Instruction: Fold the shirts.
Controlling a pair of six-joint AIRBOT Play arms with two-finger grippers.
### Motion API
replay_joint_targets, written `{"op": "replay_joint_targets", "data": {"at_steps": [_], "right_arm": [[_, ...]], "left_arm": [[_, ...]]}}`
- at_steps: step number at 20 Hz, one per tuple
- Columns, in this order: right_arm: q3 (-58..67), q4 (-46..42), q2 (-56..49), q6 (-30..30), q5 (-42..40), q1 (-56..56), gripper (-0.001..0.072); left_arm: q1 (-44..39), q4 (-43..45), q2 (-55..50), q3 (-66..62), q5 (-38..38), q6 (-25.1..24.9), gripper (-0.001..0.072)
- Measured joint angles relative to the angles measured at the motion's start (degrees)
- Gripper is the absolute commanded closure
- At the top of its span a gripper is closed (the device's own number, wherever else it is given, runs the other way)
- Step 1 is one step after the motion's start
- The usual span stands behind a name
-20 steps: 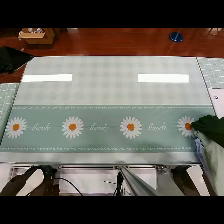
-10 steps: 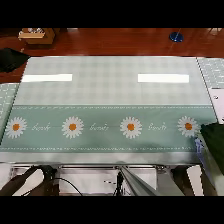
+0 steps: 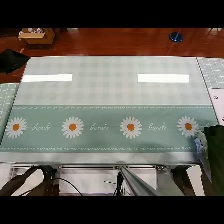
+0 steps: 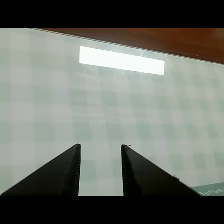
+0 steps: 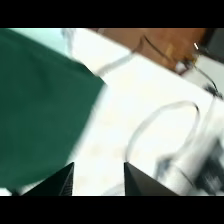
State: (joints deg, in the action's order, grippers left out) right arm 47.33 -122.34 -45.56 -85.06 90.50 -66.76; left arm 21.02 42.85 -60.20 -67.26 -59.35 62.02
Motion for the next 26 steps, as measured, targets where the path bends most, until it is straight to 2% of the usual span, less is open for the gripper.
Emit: {"op": "replay_joint_targets", "data": {"at_steps": [2,6,8,9,10,12,17,21,26], "right_arm": [[7.1,12.1,-3.2,0.7,-5.5,3.0,0.0327],[24.1,38.8,-12.7,2.8,-12.3,17.2,0.0325],[29.2,44.8,-17.1,3.2,-13.1,27.8,0.0262],[30.8,45.5,-19.1,3.4,-13.3,33.5,0.0243],[31.9,44.8,-21.1,3.6,-13.0,39.2,0.0192],[33.3,40.9,-24.7,3.8,-11.6,49.3,0.018],[34.5,30.1,-31.4,4.0,-6.2,66.0,0.0181],[34.7,26.8,-33.1,3.8,-4.8,70.6,0.0185],[34.8,25.6,-33.7,3.7,-4.3,71.9,0.0185]], "left_arm": [[-0.1,0.9,-0.1,0.0,-0.5,0.0,0.0222],[-2.7,2.3,-1.1,0.0,-1.3,0.1,0.0221],[-6.3,3.5,-2.6,0.0,-2.4,0.8,0.0209],[-8.7,4.5,-3.5,0.0,-3.0,1.6,0.014],[-11.4,6.1,-4.4,0.0,-3.9,2.8,0.0117],[-17.4,12.0,-6.4,-0.2,-4.7,6.0,0.0006],[-29.9,31.1,-11.3,-0.3,-7.1,16.7,0.0013],[-33.1,36.8,-13.2,-0.3,-8.8,20.5,0.0022],[-34.0,39.1,-13.8,-0.3,-9.6,21.8,0.0022]]}}
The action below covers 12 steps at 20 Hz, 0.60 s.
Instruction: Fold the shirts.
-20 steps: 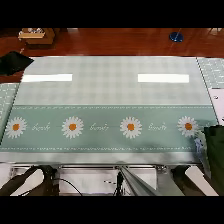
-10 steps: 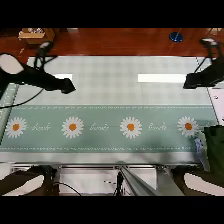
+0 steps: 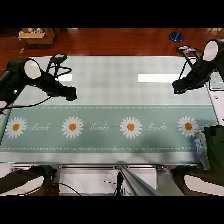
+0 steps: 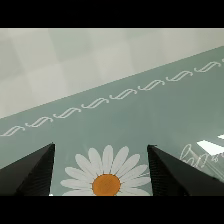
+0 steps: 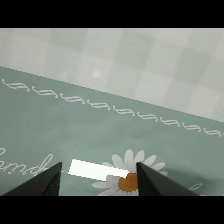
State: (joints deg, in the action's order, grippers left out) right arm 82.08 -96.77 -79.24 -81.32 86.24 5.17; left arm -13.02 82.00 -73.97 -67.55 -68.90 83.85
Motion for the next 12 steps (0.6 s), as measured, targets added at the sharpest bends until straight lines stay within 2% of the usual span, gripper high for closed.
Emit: {"op": "replay_joint_targets", "data": {"at_steps": [12], "right_arm": [[0.0,-0.4,-0.1,-0.1,0.2,0.3,0.0185]], "left_arm": [[-0.2,0.7,-0.1,0.0,-0.1,0.4,0.0022]]}}
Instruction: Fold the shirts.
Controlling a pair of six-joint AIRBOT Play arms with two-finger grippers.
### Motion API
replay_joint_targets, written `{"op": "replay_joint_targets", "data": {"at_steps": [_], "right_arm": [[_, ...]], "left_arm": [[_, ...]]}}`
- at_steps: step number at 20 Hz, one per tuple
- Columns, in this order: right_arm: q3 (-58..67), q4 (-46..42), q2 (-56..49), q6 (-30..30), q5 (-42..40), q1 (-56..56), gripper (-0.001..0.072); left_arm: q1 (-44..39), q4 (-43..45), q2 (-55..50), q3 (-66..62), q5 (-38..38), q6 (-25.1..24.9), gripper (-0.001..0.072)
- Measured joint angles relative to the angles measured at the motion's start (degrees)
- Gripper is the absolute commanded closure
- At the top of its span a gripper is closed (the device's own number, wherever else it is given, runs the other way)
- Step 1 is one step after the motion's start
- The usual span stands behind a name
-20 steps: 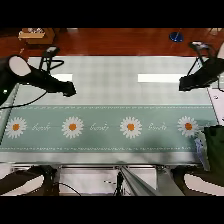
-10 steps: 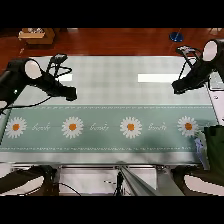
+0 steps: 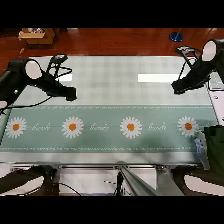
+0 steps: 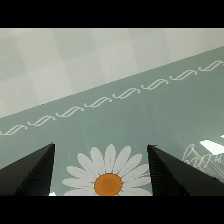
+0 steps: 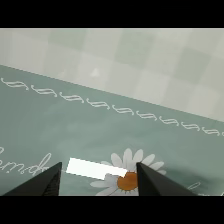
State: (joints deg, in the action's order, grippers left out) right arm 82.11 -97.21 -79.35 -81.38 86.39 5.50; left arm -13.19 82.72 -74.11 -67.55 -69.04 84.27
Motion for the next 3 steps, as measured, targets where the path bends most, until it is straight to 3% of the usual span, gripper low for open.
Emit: {"op": "replay_joint_targets", "data": {"at_steps": [3], "right_arm": [[0.0,0.0,0.0,0.0,0.0,0.0,0.0185]], "left_arm": [[0.0,0.0,0.0,0.0,0.0,0.0,0.0022]]}}
